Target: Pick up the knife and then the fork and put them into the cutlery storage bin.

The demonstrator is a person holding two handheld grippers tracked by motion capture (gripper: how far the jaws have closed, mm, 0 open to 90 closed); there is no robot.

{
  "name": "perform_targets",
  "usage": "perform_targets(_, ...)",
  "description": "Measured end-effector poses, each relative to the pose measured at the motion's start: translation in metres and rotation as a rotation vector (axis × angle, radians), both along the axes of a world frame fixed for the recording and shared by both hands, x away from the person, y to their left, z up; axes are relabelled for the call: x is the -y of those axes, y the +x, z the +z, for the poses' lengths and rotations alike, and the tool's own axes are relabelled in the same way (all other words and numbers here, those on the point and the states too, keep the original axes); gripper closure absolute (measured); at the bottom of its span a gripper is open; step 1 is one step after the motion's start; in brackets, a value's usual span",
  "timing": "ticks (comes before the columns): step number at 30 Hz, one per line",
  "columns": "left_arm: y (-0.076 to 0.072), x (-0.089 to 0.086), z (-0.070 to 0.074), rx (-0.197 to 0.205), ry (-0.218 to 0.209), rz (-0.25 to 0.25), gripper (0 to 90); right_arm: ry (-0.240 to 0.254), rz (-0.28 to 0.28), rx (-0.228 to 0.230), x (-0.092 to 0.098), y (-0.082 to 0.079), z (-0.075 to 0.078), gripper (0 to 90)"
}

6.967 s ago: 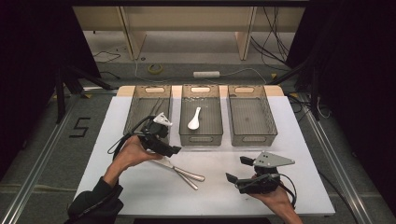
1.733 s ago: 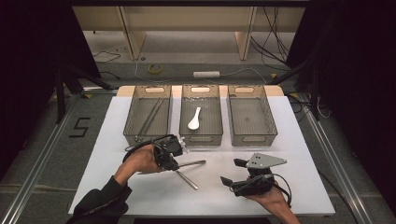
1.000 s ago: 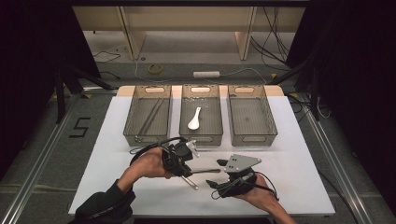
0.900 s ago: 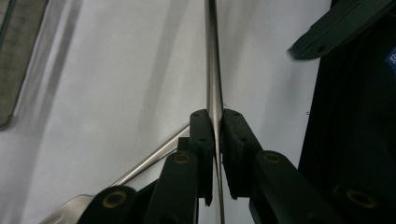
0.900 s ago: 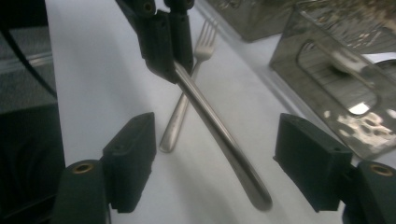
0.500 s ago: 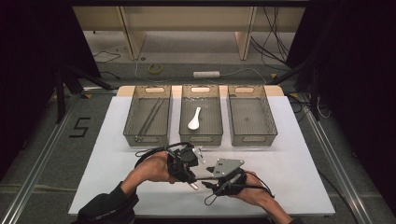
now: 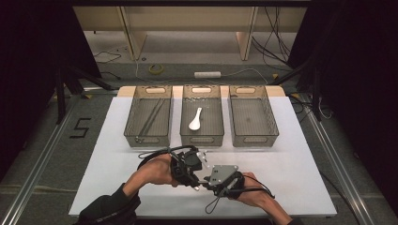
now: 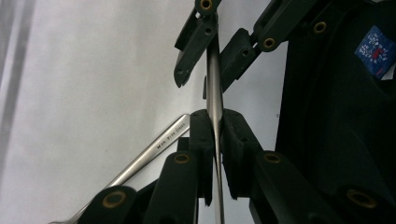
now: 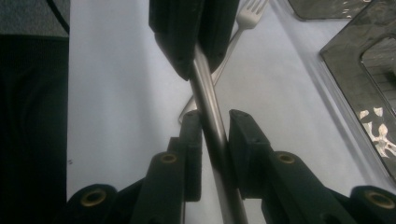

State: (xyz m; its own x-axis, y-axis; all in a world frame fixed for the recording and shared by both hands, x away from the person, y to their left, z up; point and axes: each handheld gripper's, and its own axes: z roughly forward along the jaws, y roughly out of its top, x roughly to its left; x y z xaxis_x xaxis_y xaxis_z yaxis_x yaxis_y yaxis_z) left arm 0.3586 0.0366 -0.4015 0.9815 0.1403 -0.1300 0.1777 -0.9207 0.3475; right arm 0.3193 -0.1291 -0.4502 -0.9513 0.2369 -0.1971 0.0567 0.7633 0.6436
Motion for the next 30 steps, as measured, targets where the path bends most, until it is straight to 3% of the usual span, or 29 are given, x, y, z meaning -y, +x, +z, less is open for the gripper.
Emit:
perform_targets(7, -0.003, 0.001, -0.002, -0.001, 0.019, -0.028, 81.8, -0.067, 0.098, 0.043, -0.005, -0.007, -0.002, 83.6)
perform_targets(12, -0.003, 0.000, 0.002, 0.017, -0.014, -0.008, 77.1, -0.069, 0.092, 0.034, -0.003, -0.006, 0.001, 84.2)
perform_targets(13, -0.003, -0.001, 0.005, 0.037, -0.035, 0.011, 70.2, -0.073, 0.087, 0.033, -0.003, -0.005, 0.001, 84.2)
perform_targets(16, 0.000, -0.005, 0.012, 0.034, -0.094, 0.086, 59.5, -0.080, 0.062, 0.033, 0.000, -0.003, 0.000, 84.3)
perform_targets(21, 0.011, -0.018, 0.019, 0.083, -0.152, 0.183, 37.5, -0.091, 0.051, 0.047, 0.007, 0.002, 0.002, 84.3)
perform_targets(25, 0.017, -0.029, 0.026, 0.115, -0.219, 0.240, 30.4, -0.102, -0.001, 0.038, 0.015, 0.008, 0.000, 84.3)
perform_targets(30, 0.022, -0.044, 0.032, 0.191, -0.313, 0.325, 24.9, -0.108, -0.075, 0.042, 0.028, 0.017, 0.000, 84.2)
